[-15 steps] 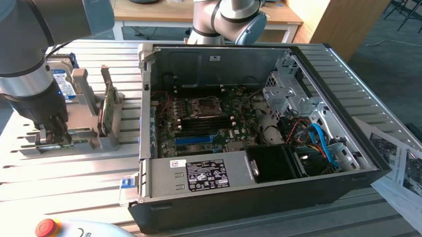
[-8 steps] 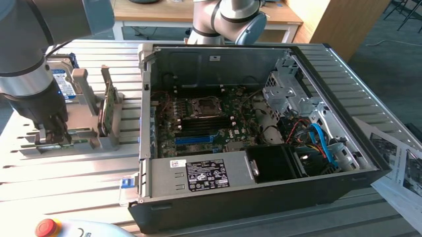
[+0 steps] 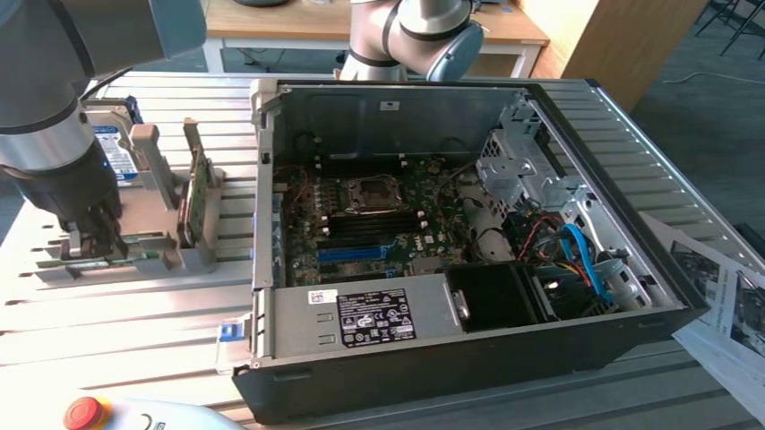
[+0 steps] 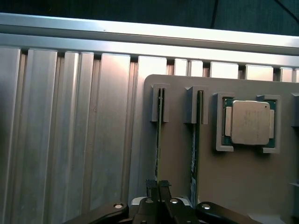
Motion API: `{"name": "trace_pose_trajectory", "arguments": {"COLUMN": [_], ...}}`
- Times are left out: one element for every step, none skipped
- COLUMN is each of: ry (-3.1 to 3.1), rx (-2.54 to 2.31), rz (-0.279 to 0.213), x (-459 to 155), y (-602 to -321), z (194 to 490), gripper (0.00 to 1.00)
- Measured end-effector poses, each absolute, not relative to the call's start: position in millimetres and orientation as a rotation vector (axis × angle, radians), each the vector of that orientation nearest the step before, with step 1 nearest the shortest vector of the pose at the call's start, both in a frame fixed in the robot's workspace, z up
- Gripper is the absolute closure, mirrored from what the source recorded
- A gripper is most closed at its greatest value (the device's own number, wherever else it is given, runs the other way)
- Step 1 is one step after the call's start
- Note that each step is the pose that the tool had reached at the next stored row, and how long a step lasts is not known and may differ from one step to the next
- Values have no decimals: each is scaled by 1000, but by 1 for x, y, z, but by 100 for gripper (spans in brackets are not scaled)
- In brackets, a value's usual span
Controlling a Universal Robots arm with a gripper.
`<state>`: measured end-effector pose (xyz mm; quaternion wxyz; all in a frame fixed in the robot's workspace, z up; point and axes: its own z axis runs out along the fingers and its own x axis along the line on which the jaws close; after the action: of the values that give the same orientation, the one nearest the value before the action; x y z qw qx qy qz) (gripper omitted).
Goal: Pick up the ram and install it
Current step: 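Pick up the ram and move it above insertion slot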
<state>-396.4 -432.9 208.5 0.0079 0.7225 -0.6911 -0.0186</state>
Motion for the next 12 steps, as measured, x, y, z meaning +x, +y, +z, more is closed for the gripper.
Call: {"name": "trace_pose_trajectory", "arguments": {"ry": [-2161, -2161, -2161, -2161, -2162, -2162, -2162, -2163, -2163, -2163, -2163, -2164], "rx": [2258, 2258, 2257, 2257, 2257, 2256, 2256, 2256, 2255, 2255, 2254, 2254], "rz": [-58, -58, -58, -58, -58, -59, -59, -59, -59, -59, -60, -60], "x": [-396, -396, -396, -396, -396, -396, -396, -396, -396, -396, -396, -396], "y": [-433, -433, -433, -433, -433, -433, -433, -433, -433, -433, -433, -433], "z": [209, 210, 211, 212, 213, 214, 215, 215, 216, 217, 218, 219], "gripper": [88, 88, 88, 88, 88, 88, 88, 88, 88, 88, 88, 88]}}
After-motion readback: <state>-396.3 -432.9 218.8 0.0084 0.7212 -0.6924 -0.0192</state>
